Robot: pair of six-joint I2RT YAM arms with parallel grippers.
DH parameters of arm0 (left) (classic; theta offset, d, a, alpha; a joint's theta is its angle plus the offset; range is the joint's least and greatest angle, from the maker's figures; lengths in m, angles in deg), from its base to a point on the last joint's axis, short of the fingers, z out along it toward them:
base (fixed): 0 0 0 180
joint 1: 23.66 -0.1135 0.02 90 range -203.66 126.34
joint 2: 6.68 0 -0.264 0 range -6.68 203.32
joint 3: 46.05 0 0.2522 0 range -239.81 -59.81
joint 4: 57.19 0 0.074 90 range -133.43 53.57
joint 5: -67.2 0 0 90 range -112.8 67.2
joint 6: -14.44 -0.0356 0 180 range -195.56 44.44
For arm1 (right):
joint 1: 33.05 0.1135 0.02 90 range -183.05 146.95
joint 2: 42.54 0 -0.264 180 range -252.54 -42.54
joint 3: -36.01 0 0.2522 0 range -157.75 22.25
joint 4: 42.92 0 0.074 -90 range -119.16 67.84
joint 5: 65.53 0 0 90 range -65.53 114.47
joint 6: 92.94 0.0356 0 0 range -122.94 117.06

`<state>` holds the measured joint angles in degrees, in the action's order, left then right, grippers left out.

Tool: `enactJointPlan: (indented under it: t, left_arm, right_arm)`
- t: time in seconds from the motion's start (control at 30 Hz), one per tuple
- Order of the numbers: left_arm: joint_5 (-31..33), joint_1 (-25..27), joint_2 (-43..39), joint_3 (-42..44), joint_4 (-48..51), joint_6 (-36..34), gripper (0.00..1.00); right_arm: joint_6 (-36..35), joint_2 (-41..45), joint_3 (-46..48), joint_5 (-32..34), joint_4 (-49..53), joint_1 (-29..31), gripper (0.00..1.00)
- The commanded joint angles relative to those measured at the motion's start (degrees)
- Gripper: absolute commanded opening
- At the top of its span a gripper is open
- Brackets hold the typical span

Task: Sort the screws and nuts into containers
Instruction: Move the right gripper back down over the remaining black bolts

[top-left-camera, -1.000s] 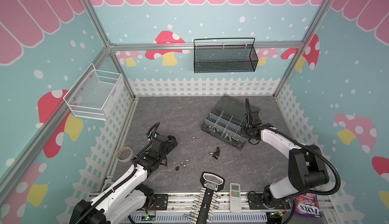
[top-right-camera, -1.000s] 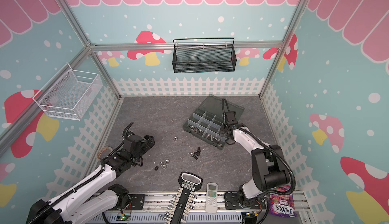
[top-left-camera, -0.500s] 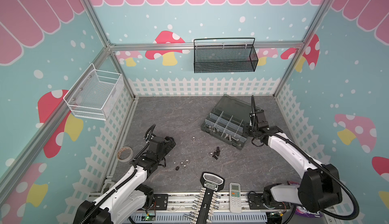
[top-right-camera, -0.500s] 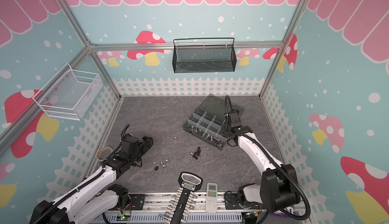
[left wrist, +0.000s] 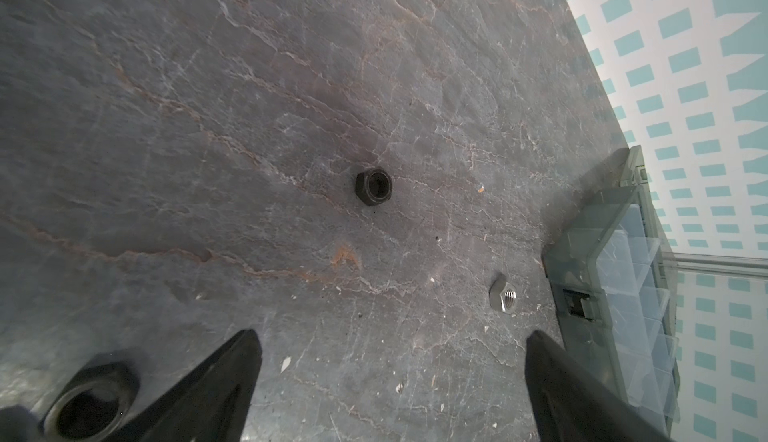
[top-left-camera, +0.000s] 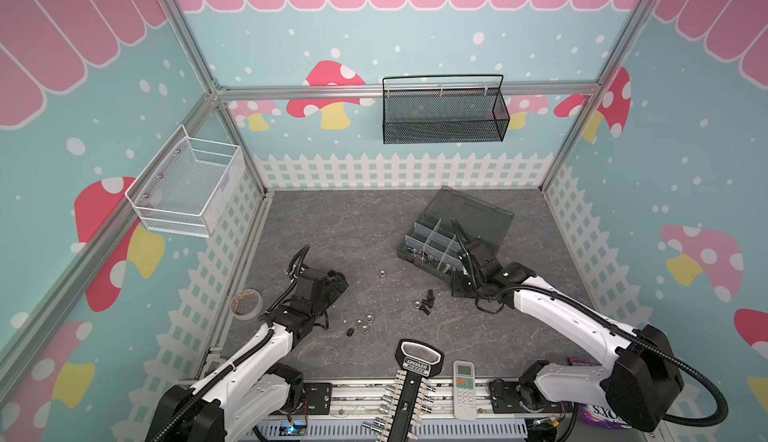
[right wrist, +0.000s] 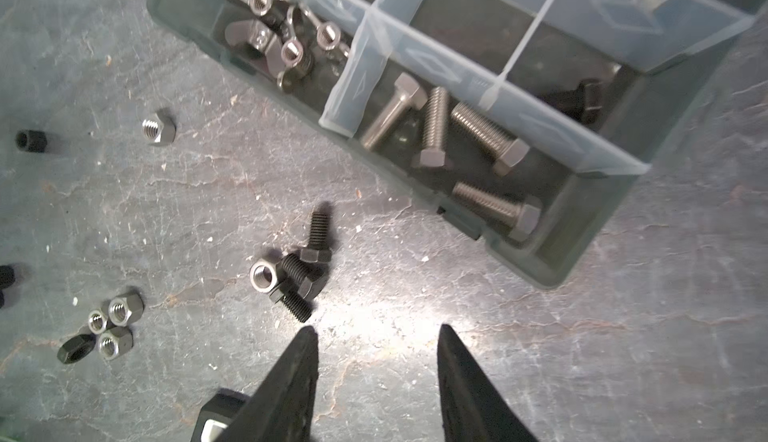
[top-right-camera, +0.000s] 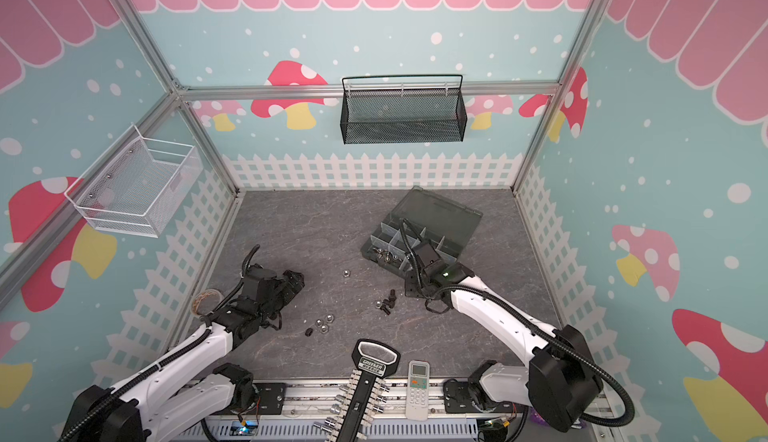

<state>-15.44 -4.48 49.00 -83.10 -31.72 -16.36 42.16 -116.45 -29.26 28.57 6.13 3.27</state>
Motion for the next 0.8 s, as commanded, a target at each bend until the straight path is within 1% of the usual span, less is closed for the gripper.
enactJointPlan:
  t: [0.0,0.17,0.43,0.6,0.77]
  left_arm:
    - [-0.7,-0.5,0.8,-1.4,-0.5,1.0,1.0]
    - [-1.2,-0.5,1.5,-1.1,-1.1,1.2,1.0]
    - [-1.8,-0.8,1.9,-1.6,-1.2,1.0,1.0]
    - [-1.9,-0.9,2.4,-2.0,-1.2,0.4,1.0]
    - [-2.4,-0.9,2.9,-1.7,-1.2,0.0,1.0]
  right_arm:
    - [3.6,-3.2,-1.2,-2.0,0.1,2.8,0.5]
    - [3.2,-8.9,-3.9,-2.4,-0.9,4.9,0.54]
    - [1.5,-16.5,-7.3,-3.4,-3.3,5.3,0.57]
    - [0.5,-19.9,-8.0,-4.4,-5.1,5.3,0.6]
    - [0.3,-22.2,-7.9,-3.0,-5.1,5.6,0.63]
